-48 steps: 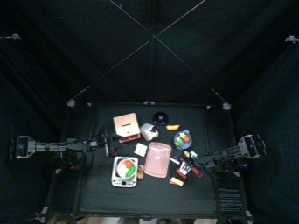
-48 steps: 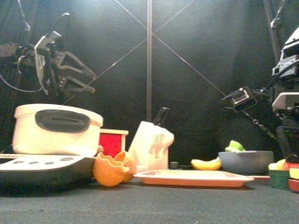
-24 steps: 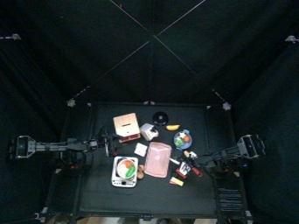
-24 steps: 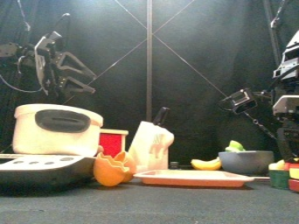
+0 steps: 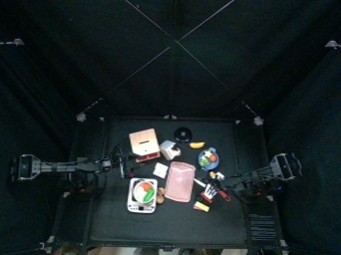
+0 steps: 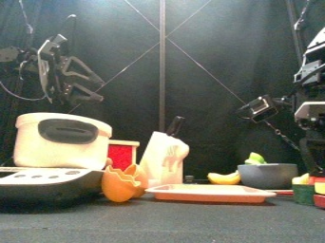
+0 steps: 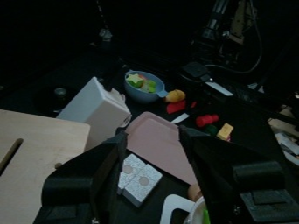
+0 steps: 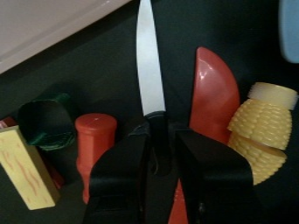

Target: Grab pairing knife handle

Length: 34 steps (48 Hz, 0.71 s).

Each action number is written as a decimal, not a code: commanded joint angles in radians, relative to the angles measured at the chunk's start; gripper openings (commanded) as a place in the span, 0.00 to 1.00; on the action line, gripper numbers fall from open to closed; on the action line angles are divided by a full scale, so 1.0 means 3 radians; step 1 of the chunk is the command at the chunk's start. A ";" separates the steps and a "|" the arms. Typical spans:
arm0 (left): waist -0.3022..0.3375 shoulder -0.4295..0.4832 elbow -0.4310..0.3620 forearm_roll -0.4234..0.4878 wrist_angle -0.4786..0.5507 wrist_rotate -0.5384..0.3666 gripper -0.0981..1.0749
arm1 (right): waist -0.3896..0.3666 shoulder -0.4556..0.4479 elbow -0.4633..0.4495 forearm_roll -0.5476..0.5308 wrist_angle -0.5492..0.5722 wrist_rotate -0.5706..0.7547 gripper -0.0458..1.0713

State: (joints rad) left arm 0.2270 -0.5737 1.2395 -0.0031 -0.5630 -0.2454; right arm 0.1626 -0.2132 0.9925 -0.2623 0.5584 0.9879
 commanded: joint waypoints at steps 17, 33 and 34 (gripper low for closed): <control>0.0000 0.0005 -0.0061 0.0005 -0.0026 0.0010 0.83 | 0.0061 -0.0225 -0.0225 -0.0015 0.0583 0.0005 0.56; 0.0000 0.0005 -0.0066 0.0010 -0.0026 0.0010 0.83 | 0.0148 -0.0465 -0.0424 -0.0031 0.1283 0.0005 0.56; 0.0000 0.0005 -0.0066 0.0010 -0.0026 0.0010 0.83 | 0.0148 -0.0481 -0.0450 -0.0036 0.1340 0.0000 0.56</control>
